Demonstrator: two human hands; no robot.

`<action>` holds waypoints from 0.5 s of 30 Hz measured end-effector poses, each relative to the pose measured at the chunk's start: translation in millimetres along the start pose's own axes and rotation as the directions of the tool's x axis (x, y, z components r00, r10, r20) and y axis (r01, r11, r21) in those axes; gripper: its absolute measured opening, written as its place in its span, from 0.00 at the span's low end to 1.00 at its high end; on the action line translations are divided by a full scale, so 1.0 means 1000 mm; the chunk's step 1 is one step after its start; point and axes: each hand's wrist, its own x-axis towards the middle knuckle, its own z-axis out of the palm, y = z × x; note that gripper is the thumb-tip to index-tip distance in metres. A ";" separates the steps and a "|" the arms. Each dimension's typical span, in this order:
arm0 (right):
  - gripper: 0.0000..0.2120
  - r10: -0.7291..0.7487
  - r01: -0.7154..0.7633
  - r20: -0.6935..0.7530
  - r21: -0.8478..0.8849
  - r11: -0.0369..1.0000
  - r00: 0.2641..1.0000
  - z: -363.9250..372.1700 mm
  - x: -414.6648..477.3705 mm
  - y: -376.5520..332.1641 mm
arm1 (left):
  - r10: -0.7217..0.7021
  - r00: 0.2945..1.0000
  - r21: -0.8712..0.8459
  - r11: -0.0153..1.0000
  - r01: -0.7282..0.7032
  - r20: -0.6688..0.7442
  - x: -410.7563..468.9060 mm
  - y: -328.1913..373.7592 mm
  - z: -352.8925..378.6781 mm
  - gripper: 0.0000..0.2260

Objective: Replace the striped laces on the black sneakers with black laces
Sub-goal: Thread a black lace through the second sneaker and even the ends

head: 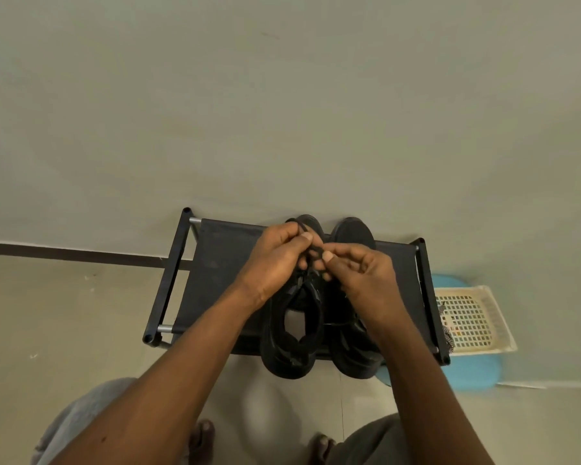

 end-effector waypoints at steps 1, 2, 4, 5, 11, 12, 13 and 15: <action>0.07 -0.009 0.009 -0.010 0.017 1.000 1.000 0.000 0.002 0.001 | 0.007 0.999 0.058 0.998 -0.005 -0.041 0.001 -0.003 -0.001 0.12; 0.06 -0.014 0.015 -0.010 0.042 0.999 1.000 -0.001 0.005 0.000 | -0.002 0.996 0.091 0.996 0.011 -0.093 0.002 -0.004 -0.001 0.10; 0.05 -0.027 0.026 0.013 0.091 0.996 1.000 0.000 0.010 -0.001 | -0.072 0.981 0.061 0.995 0.084 -0.179 0.004 -0.007 -0.001 0.04; 0.05 -0.044 0.041 0.030 0.094 0.995 0.999 0.001 0.011 -0.002 | -0.140 0.970 0.013 0.989 0.145 -0.200 0.003 -0.007 0.000 0.04; 0.05 -0.049 0.049 0.005 0.057 0.997 0.999 -0.001 0.025 0.004 | -0.249 0.961 0.019 0.967 0.253 -0.120 0.006 -0.007 -0.004 0.05; 0.06 -0.049 0.050 -0.009 0.072 0.996 0.999 -0.002 0.028 0.005 | -0.246 0.968 0.041 0.968 0.248 -0.053 0.006 -0.005 -0.007 0.06; 0.06 -0.048 0.050 -0.021 0.089 0.995 0.999 -0.003 0.031 0.005 | -0.255 0.967 0.047 0.966 0.254 0.004 0.005 -0.003 -0.009 0.07; 0.05 -0.038 0.042 -0.037 0.112 0.993 0.999 -0.005 0.037 0.007 | -0.233 0.969 0.081 0.971 0.227 0.083 0.006 -0.005 -0.013 0.06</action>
